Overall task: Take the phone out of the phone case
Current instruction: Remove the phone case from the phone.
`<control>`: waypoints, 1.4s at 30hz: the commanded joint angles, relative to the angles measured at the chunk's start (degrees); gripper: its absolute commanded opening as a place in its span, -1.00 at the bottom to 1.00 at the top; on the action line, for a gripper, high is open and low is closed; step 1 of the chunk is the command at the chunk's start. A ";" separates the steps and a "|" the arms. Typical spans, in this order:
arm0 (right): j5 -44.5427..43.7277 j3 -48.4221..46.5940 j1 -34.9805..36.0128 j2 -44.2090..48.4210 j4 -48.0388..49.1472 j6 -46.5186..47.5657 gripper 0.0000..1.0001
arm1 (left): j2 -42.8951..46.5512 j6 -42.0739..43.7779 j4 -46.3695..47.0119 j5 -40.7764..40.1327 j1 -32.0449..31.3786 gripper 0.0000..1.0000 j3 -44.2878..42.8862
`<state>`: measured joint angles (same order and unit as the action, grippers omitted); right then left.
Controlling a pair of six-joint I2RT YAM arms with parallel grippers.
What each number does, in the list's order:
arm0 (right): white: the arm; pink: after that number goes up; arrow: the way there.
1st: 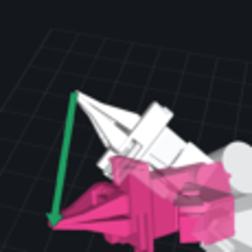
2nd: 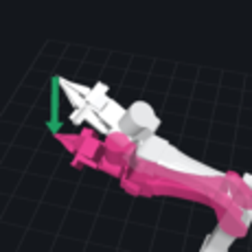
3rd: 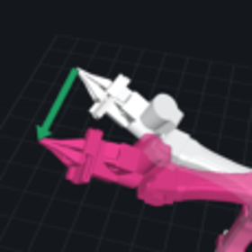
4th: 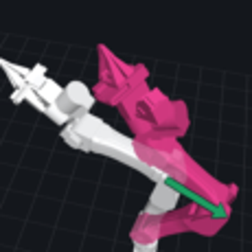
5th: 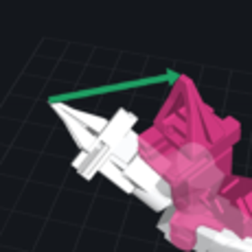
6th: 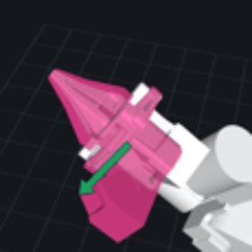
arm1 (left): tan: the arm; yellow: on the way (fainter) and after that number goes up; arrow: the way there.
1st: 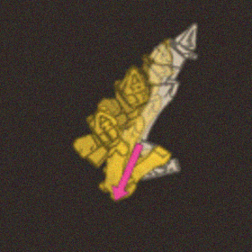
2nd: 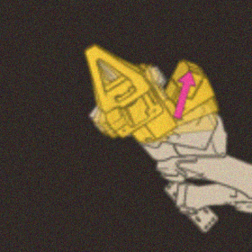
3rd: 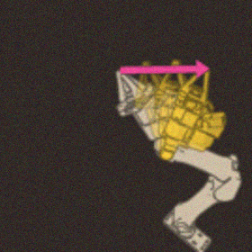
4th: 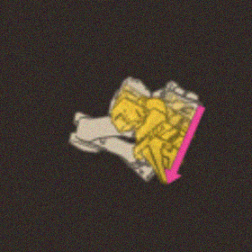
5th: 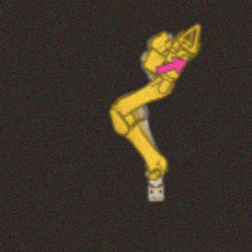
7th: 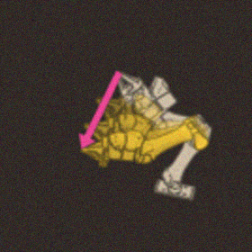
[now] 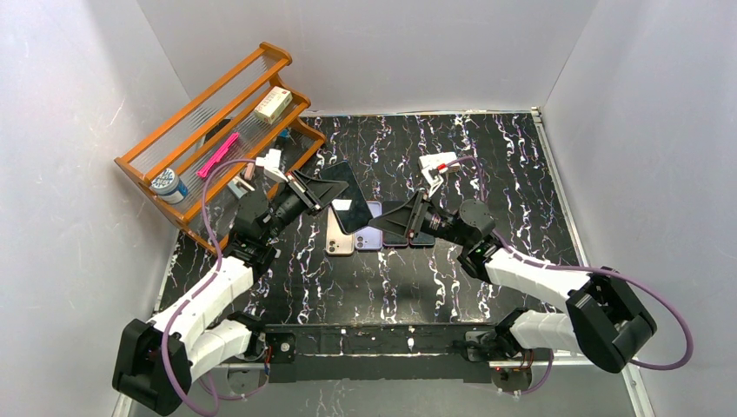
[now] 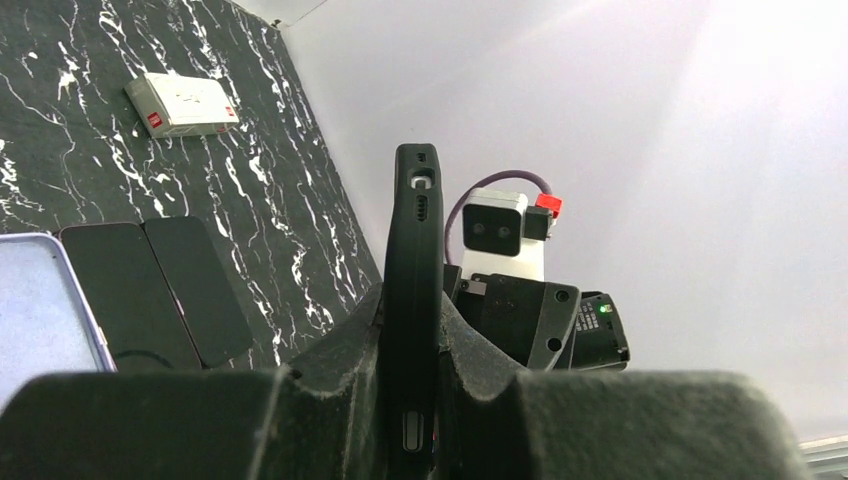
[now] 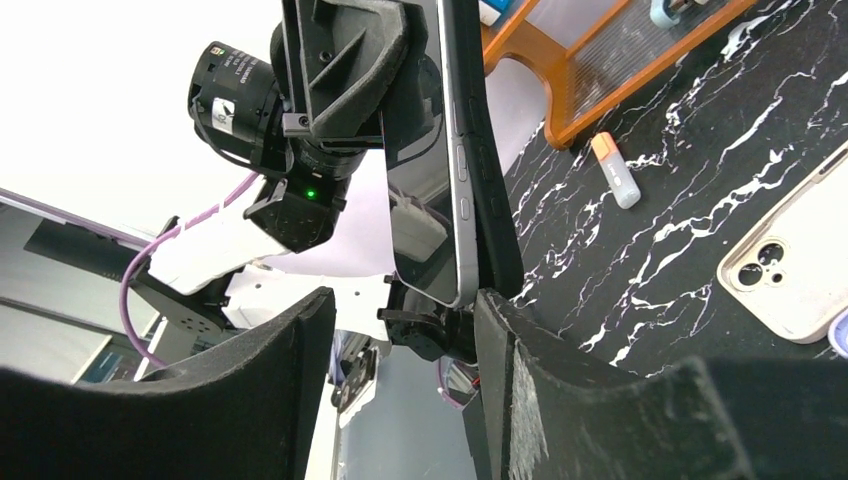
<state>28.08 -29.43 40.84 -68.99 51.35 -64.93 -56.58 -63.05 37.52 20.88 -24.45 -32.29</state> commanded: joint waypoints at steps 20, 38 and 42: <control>2.48 -9.29 -0.19 -8.46 11.49 0.04 0.06 | -2.02 -4.89 15.54 5.99 -9.20 -1.00 0.82; 5.17 -10.04 -5.15 -6.81 14.27 -4.17 -0.97 | 3.13 9.71 9.90 -0.20 -10.09 -0.04 0.66; 4.61 -9.23 -6.24 -4.47 13.48 -4.18 -0.97 | 5.64 11.35 8.35 -3.28 -10.09 0.20 1.83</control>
<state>37.45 -37.67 36.45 -77.43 60.07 -68.47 -55.00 -55.51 46.37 18.17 -33.87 -30.81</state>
